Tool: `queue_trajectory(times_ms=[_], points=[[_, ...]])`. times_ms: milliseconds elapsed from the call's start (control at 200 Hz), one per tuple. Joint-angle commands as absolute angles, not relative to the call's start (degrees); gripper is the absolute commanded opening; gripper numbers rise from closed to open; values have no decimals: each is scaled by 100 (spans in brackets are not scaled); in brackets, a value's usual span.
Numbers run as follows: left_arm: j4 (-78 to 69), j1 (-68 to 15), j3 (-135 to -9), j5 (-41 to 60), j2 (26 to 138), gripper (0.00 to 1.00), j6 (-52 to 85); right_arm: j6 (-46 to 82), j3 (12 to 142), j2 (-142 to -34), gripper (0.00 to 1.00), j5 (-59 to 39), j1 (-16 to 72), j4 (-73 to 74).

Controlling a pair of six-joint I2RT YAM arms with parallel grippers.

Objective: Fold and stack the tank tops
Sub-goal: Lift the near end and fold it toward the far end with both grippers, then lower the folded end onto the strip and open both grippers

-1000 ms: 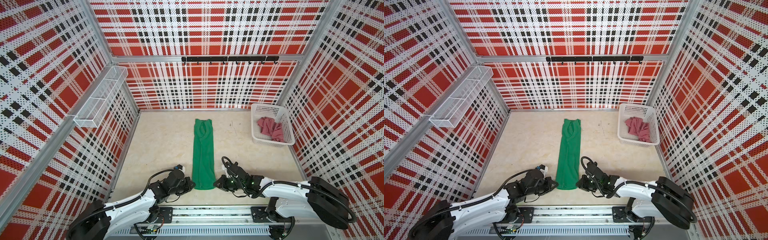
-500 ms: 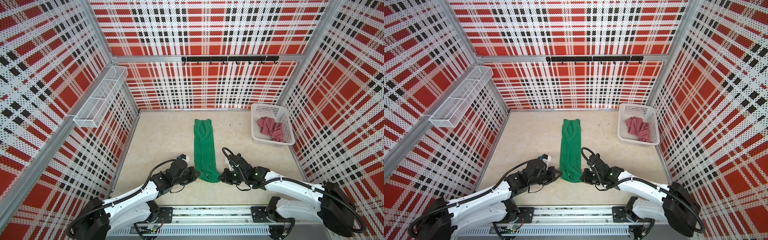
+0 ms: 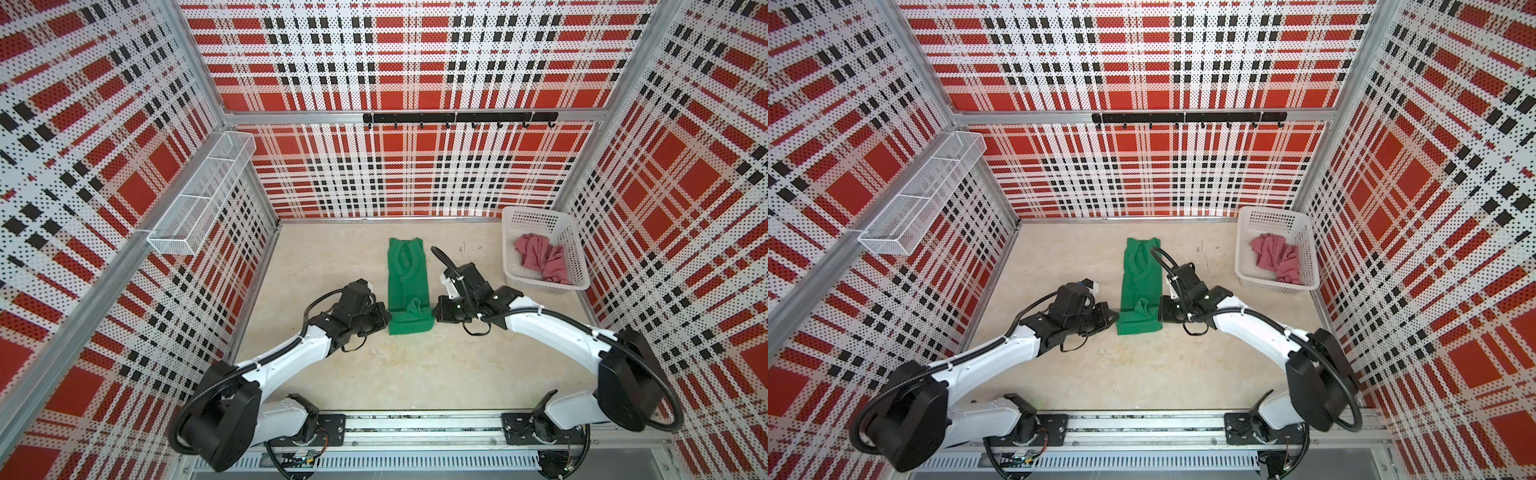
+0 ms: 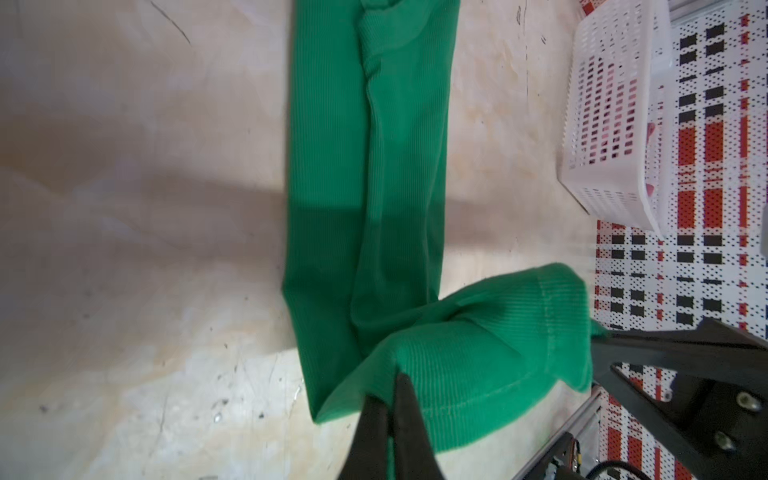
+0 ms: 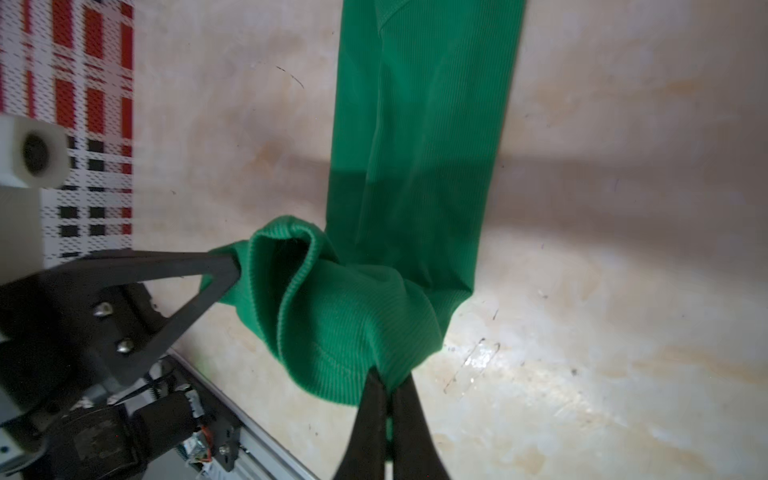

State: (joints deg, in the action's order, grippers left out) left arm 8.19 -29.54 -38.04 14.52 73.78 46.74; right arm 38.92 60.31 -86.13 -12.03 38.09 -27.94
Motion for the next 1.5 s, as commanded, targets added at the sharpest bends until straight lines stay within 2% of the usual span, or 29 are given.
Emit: queue_trajectory(times_ms=[0,291,767,787,897,937,992,1158,1328,1493], points=[[498,-2759,-4167,1604,7759,0,4146,2831,6728,-9188,0,-1017,3706,-3152],[187,-2372,-4804,1788,8661,0,3744,1930,8218,-10611,0,-1381,3392,-3350],[-303,-1904,-6153,2146,10576,0,3369,1709,9047,-11816,0,-2001,2769,-3146],[-319,-1876,-6223,2173,10654,0,3365,1717,9072,-11855,7,-1996,2740,-3089],[-289,-1720,-6725,2234,10971,41,3174,1712,9266,-11912,43,-1794,2569,-2757],[-239,-1661,-6906,2224,10987,49,3124,1734,9332,-11856,50,-1696,2509,-2634],[-141,-1592,-7094,2204,10943,54,3058,1749,9372,-11721,53,-1606,2442,-2529],[55,-1553,-6930,1968,10438,56,2995,1865,8899,-11162,52,-1411,2435,-2370],[-466,-1896,-6159,1979,10270,49,3341,2307,7971,-10878,40,-1845,2610,-1751],[-932,-2188,-6209,1981,10742,44,3664,2841,7582,-11096,31,-2233,2774,-919]])
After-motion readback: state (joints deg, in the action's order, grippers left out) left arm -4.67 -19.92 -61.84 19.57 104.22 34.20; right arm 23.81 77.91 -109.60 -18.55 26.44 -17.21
